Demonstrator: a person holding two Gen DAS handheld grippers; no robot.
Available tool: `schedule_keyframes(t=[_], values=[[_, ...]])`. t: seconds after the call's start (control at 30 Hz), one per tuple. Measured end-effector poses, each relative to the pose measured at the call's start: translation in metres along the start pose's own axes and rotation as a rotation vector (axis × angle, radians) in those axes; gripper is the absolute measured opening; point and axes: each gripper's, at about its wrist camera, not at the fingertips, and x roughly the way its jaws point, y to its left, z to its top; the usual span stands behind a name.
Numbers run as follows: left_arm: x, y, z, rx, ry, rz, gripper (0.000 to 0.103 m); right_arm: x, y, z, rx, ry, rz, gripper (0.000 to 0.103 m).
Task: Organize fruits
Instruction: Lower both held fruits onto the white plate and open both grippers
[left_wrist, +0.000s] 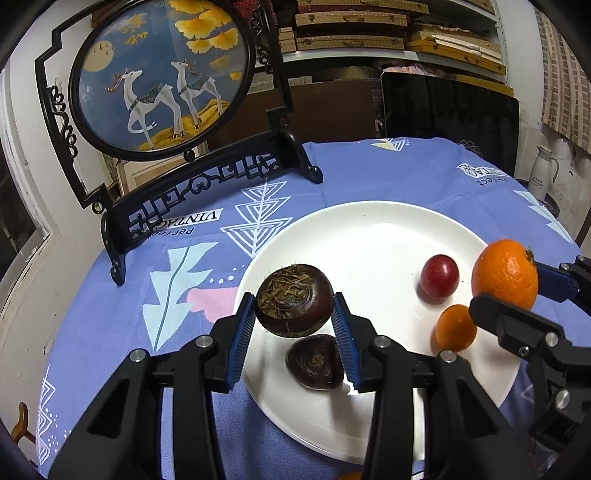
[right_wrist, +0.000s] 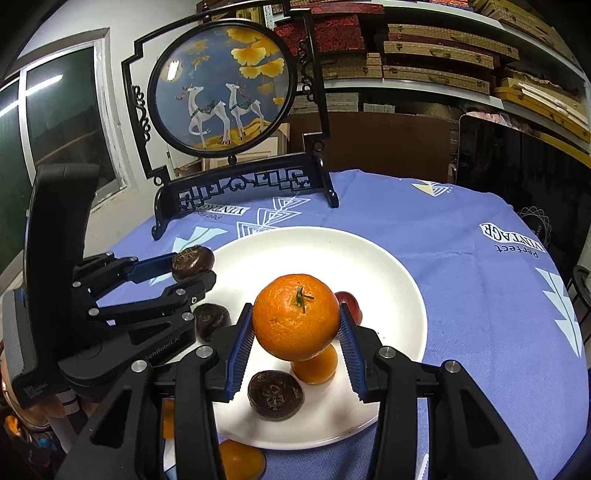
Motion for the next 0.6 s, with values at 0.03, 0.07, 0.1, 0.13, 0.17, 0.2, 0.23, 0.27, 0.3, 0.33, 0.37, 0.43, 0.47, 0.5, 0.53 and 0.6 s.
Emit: schedule_keyframes(t=[0.03, 0.07, 0.1, 0.13, 0.17, 0.2, 0.23, 0.27, 0.3, 0.33, 0.37, 0.43, 0.47, 0.5, 0.53, 0.6], values=[[0.0008, 0.0004, -0.0002, -0.002, 0.002, 0.001, 0.041, 0.0014, 0.0015, -0.0005, -0.007, 0.002, -0.006, 0.045], [0.0013, 0.0006, -0.0004, -0.003, 0.004, 0.003, 0.041, 0.0024, 0.0029, -0.0009, -0.013, 0.004, -0.01, 0.045], [0.0017, 0.0008, -0.0007, -0.002, 0.004, 0.004, 0.041, 0.0033, 0.004, -0.0014, -0.019, 0.005, -0.013, 0.045], [0.0019, 0.0003, -0.0006, -0.002, 0.005, 0.004, 0.041, 0.0037, 0.005, -0.0015, -0.024, 0.006, -0.016, 0.045], [0.0021, -0.0001, -0.0009, -0.002, 0.006, 0.006, 0.041, 0.0036, 0.0057, -0.0015, -0.027, 0.005, -0.018, 0.045], [0.0026, -0.0003, -0.0011, -0.002, 0.008, 0.006, 0.041, 0.0033, 0.0059, -0.0013, -0.03, 0.002, -0.023, 0.046], [0.0037, -0.0008, -0.0014, -0.001, 0.011, 0.009, 0.041, 0.0028, 0.0055, -0.0012, -0.029, -0.003, -0.029, 0.046], [0.005, -0.0011, -0.0016, -0.001, 0.016, 0.011, 0.042, 0.0027, 0.0046, -0.0009, -0.026, -0.007, -0.034, 0.046], [0.0063, -0.0017, -0.0018, 0.0, 0.018, 0.014, 0.042, 0.0027, 0.0031, -0.0007, -0.023, -0.01, -0.043, 0.046], [0.0071, -0.0018, -0.0018, 0.001, 0.017, 0.018, 0.042, 0.0021, 0.0022, -0.0006, -0.023, -0.018, -0.053, 0.051], [0.0076, -0.0022, -0.0021, 0.003, 0.016, 0.026, 0.047, 0.0009, 0.0014, -0.0008, -0.023, -0.03, -0.068, 0.053], [0.0064, -0.0008, -0.0025, -0.006, 0.008, 0.029, 0.056, -0.0022, 0.0, -0.0008, -0.026, -0.048, -0.088, 0.057], [0.0054, 0.0001, -0.0023, -0.009, 0.002, 0.032, 0.057, -0.0034, -0.0005, -0.0007, -0.026, -0.052, -0.09, 0.057], [0.0049, 0.0006, -0.0023, -0.009, 0.002, 0.03, 0.057, -0.0037, -0.0008, -0.0006, -0.026, -0.054, -0.092, 0.057], [0.0047, 0.0009, -0.0024, -0.01, 0.002, 0.028, 0.057, -0.0039, -0.0007, -0.0007, -0.028, -0.055, -0.093, 0.058], [0.0053, 0.0011, -0.0026, -0.011, 0.005, 0.027, 0.058, -0.0038, -0.0006, -0.0011, -0.029, -0.054, -0.094, 0.058]])
